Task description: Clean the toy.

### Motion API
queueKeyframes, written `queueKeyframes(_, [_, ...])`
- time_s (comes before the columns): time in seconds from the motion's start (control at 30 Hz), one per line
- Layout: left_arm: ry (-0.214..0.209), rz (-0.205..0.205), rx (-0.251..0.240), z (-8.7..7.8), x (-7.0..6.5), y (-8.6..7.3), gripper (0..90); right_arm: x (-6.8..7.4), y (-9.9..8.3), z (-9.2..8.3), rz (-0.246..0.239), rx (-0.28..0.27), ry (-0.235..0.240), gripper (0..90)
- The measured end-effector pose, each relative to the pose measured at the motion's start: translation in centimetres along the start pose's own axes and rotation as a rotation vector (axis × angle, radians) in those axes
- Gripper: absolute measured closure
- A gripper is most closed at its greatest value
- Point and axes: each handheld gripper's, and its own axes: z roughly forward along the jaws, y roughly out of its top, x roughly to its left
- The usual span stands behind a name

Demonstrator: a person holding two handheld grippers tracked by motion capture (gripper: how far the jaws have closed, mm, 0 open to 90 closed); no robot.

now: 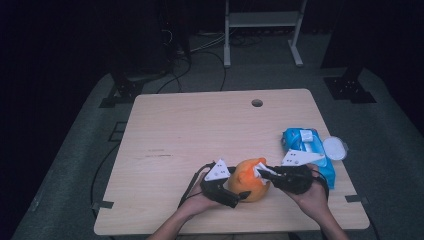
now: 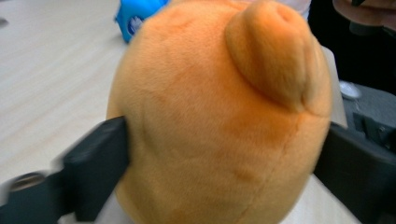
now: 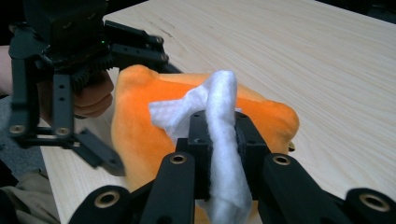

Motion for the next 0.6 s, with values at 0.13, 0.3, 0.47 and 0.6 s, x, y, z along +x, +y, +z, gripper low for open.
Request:
queueKeyframes(0.13, [0.078, 0.094, -0.012, -1.8, -0.3, 1.5, 29.3, -0.1, 0.3, -0.3, 0.055, -0.069, 0.001, 79.2])
queueKeyframes(0.3, [0.202, 0.178, 0.077, -2.2, -0.2, 1.3, 29.8, -0.4, 0.2, 2.0, 0.094, -0.039, -0.023, 79.1])
queueKeyframes(0.47, [0.147, 0.180, 0.081, -1.8, -0.5, 1.0, 28.3, -1.0, 0.2, 2.0, 0.121, -0.037, -0.017, 78.9])
queueKeyframes(0.6, [0.111, 0.239, 0.112, -1.3, -1.5, 0.8, 27.6, -0.4, 0.6, 1.2, 0.107, -0.056, -0.007, 78.5])
